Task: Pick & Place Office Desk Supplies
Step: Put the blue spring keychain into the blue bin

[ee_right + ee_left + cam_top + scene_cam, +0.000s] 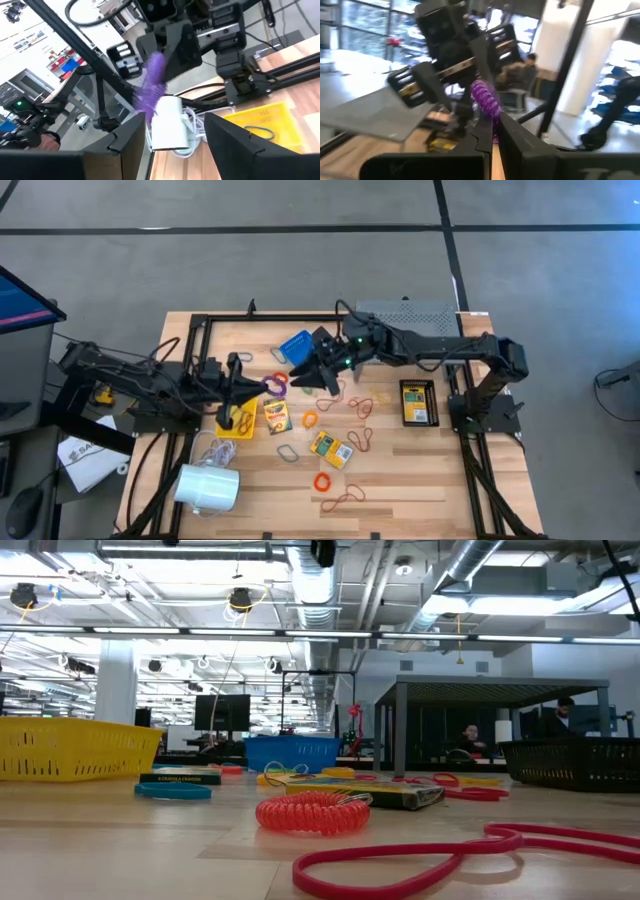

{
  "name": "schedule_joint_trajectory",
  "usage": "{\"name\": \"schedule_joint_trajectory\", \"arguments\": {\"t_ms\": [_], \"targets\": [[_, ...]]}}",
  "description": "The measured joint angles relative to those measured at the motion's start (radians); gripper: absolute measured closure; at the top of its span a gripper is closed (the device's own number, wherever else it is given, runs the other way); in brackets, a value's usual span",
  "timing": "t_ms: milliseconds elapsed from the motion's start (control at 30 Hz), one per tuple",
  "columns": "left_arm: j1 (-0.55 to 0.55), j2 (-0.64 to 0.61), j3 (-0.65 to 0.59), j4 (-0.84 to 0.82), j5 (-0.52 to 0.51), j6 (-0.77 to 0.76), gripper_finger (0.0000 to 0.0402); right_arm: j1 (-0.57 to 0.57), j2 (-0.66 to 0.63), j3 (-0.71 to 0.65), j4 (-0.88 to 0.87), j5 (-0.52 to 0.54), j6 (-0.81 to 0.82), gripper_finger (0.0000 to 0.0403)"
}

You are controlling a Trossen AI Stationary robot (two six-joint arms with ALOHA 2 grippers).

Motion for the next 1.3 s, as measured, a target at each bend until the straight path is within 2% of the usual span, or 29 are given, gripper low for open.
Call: {"name": "schedule_joint_trajectory", "arguments": {"t_ms": [167, 267, 400, 533, 733, 933, 1100, 1300], "targets": [[0.023, -0.010, 0.000, -0.067, -0.100, -0.010, 0.0399, -0.042, -0.003, 0.000, -0.006, -0.005, 0.000, 0.0205], [0.069, 0.003, 0.000, -0.076, -0.123, -0.034, 0.0399, -0.066, -0.022, 0.000, -0.021, -0.008, 0.019, 0.0205], [0.148, 0.045, 0.000, -0.078, -0.098, -0.040, 0.0399, -0.080, -0.072, 0.000, -0.090, -0.016, 0.023, 0.0210], [0.251, 0.112, 0.000, -0.078, -0.002, -0.088, 0.0399, -0.050, -0.160, 0.000, -0.206, 0.022, -0.033, 0.0230], [0.414, 0.233, 0.000, -0.054, 0.198, -0.183, 0.0399, 0.063, -0.309, 0.001, -0.424, 0.224, -0.128, 0.0270], [0.525, 0.371, 0.089, -0.096, 0.345, -0.173, 0.0398, 0.211, -0.412, 0.001, -0.640, 0.450, -0.086, 0.0290], [0.592, 0.503, 0.197, -0.295, 0.401, -0.142, 0.0398, 0.351, -0.442, 0.001, -0.756, 0.645, -0.010, 0.0291], [0.636, 0.656, 0.342, -0.492, 0.403, -0.143, 0.0399, 0.483, -0.433, 0.001, -0.796, 0.832, 0.055, 0.0291]]}}
